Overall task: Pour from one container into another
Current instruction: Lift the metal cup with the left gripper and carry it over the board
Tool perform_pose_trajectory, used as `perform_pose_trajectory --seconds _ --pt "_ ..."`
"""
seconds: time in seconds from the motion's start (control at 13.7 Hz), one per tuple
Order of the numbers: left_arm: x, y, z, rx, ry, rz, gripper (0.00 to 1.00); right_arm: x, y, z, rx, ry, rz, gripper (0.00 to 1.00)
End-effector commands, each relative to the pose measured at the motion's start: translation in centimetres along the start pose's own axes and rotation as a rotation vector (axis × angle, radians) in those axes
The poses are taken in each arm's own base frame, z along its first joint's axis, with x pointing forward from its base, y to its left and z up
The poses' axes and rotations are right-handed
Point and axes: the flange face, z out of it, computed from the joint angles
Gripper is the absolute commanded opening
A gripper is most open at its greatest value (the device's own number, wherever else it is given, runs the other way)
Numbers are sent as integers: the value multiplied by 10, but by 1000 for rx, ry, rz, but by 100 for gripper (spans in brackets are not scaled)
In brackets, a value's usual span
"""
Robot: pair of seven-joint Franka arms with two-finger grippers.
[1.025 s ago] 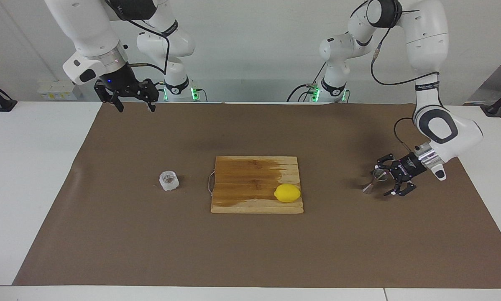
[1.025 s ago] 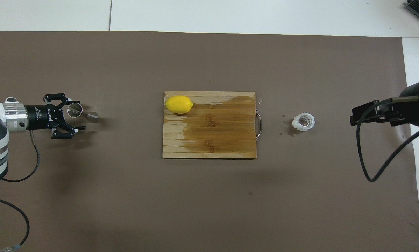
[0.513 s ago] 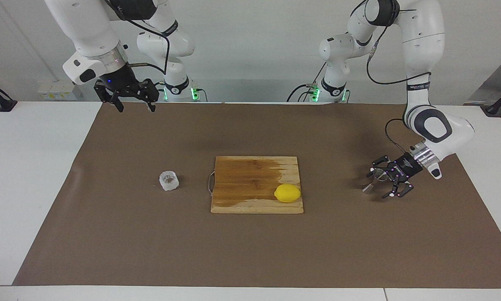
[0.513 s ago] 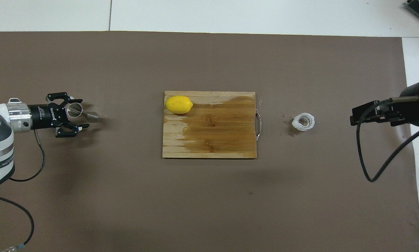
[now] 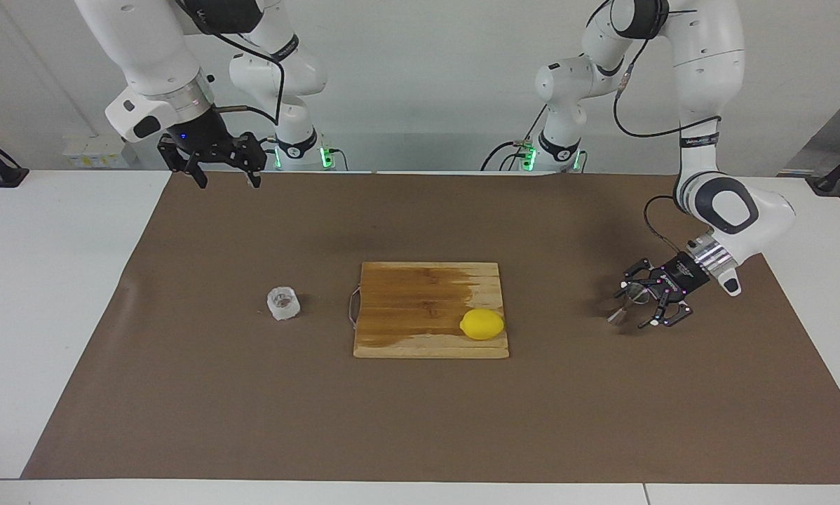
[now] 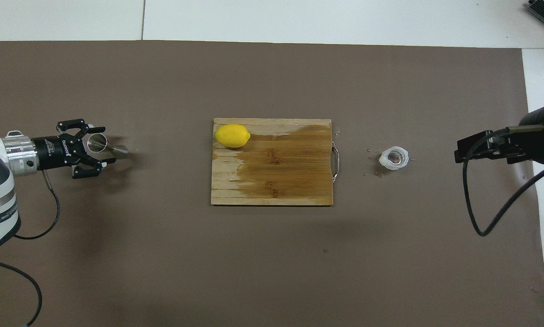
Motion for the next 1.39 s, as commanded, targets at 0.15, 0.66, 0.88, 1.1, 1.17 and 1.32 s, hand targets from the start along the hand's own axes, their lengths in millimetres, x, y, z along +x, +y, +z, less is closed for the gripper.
perform_pose_trajectory --seconds 0.15,0.66,0.88,1.1,1.17,1.32 --pt "-30 -8 -6 -68 17 30 0 0 4 -2 7 8 -17 100" --pt "-110 -14 21 -107 -25 -93 0 0 4 -2 7 8 -16 100" --pt "-169 -35 55 -125 -58 -39 0 0 4 -2 7 8 -17 100" --pt "-220 -69 94 -147 -106 -33 0 0 4 -2 7 8 -16 100" --pt "-236 -82 106 -148 -121 -31 0 0 4 -2 7 8 -16 100" --pt "-267 -107 131 -136 -168 -39 0 0 4 -2 7 8 -16 100"
